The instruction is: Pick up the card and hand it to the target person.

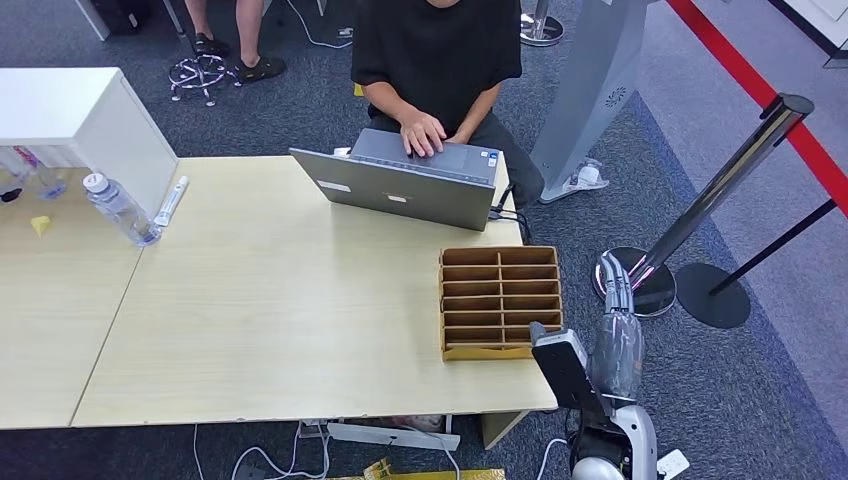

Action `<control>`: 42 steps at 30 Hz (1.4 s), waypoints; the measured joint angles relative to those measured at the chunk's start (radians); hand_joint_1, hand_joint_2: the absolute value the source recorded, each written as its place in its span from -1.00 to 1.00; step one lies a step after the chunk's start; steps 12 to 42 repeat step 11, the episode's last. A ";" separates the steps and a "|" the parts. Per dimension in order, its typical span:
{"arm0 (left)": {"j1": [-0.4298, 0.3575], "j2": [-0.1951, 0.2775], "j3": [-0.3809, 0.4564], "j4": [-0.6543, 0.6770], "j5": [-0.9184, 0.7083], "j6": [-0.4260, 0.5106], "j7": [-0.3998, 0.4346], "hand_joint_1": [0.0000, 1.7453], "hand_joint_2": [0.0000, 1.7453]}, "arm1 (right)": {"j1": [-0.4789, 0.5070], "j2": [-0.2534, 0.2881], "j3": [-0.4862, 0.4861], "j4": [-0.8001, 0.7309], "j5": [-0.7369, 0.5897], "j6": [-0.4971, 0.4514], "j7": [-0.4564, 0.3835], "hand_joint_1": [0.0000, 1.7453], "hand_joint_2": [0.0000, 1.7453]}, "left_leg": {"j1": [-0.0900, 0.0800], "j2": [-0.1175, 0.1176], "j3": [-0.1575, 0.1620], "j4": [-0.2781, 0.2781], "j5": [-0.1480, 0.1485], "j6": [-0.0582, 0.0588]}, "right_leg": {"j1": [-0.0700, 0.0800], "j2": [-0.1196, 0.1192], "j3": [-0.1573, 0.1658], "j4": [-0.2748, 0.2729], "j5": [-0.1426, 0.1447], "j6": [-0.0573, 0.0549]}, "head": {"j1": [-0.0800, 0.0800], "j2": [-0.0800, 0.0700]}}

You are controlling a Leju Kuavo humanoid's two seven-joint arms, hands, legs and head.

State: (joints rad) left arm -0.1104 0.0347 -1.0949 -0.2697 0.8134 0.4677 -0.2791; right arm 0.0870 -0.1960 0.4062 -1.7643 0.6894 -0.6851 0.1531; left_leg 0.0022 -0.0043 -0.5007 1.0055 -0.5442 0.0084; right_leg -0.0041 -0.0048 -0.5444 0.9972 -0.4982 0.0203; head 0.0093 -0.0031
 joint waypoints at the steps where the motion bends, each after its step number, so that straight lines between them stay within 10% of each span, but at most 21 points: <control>1: 0.000 0.000 0.000 0.000 0.001 0.000 0.000 -1.00 -1.00 | 0.003 0.005 -0.001 0.000 0.001 0.000 -0.002 -1.00 1.00 | 0.000 0.000 0.000 0.000 0.000 0.000 | 0.000 0.000 0.000 0.000 0.000 0.000 | 0.000 0.000; 42: 0.000 0.000 0.000 0.000 0.004 0.000 0.003 -1.00 -1.00 | 0.028 0.050 -0.024 0.000 -0.007 0.000 -0.035 -1.00 1.00 | 0.000 0.000 0.000 0.000 0.000 0.000 | 0.000 0.000 0.000 0.000 0.000 0.000 | 0.000 0.000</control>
